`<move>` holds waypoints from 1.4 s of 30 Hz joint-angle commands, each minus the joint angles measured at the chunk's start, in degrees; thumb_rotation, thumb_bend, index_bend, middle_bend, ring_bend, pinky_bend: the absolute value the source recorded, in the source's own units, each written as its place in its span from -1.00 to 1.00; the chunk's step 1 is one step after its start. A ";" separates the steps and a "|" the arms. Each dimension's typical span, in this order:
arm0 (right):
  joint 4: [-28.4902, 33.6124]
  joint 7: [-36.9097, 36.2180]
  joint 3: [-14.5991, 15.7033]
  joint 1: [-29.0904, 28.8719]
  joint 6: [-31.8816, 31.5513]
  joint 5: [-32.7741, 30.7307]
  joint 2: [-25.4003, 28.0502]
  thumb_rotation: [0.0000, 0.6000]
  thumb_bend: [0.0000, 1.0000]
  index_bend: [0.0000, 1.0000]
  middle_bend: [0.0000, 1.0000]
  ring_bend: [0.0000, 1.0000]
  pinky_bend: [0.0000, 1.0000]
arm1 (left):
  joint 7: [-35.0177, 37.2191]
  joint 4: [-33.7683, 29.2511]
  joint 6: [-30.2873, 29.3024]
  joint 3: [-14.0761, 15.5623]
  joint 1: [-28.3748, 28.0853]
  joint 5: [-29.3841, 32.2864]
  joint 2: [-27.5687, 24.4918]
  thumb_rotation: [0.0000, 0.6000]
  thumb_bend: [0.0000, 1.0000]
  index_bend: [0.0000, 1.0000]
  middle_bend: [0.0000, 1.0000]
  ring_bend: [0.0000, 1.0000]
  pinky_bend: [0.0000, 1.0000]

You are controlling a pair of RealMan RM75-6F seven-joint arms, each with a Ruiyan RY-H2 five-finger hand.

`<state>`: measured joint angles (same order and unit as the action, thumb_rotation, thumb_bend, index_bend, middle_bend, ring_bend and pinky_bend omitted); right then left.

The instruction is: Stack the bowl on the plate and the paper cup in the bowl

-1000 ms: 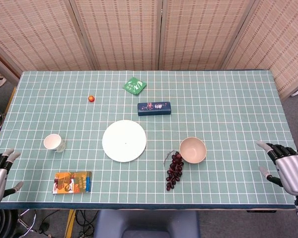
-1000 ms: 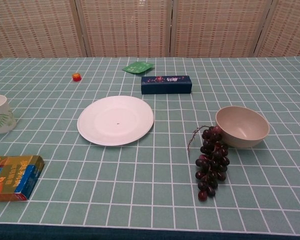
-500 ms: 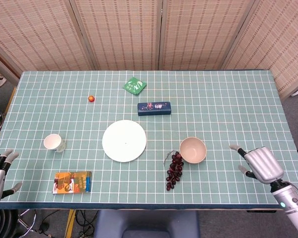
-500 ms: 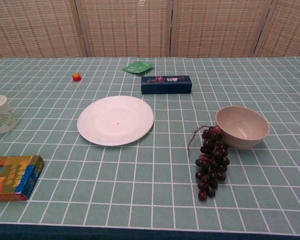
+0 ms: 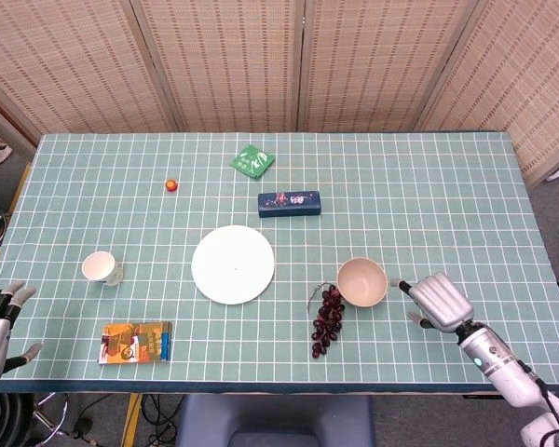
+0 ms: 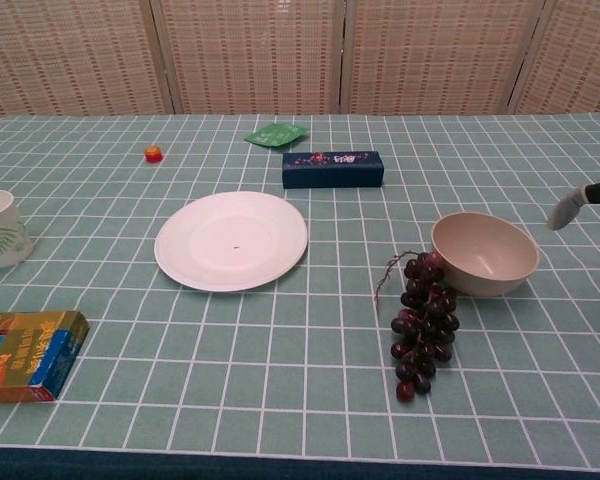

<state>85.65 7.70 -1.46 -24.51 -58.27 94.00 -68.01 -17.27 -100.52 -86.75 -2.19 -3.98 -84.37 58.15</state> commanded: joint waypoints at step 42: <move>-11.44 -6.00 -0.71 -10.12 0.03 -0.59 -9.18 1.00 -0.06 0.30 0.83 0.77 0.95 | 1.93 1.24 -0.48 0.42 0.94 -0.38 -0.12 1.00 -1.00 -0.61 -0.69 -0.63 -0.74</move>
<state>72.98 1.82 -1.51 -33.92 -58.10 93.51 -78.12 -15.34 -99.28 -87.22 -1.76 -3.05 -84.75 58.04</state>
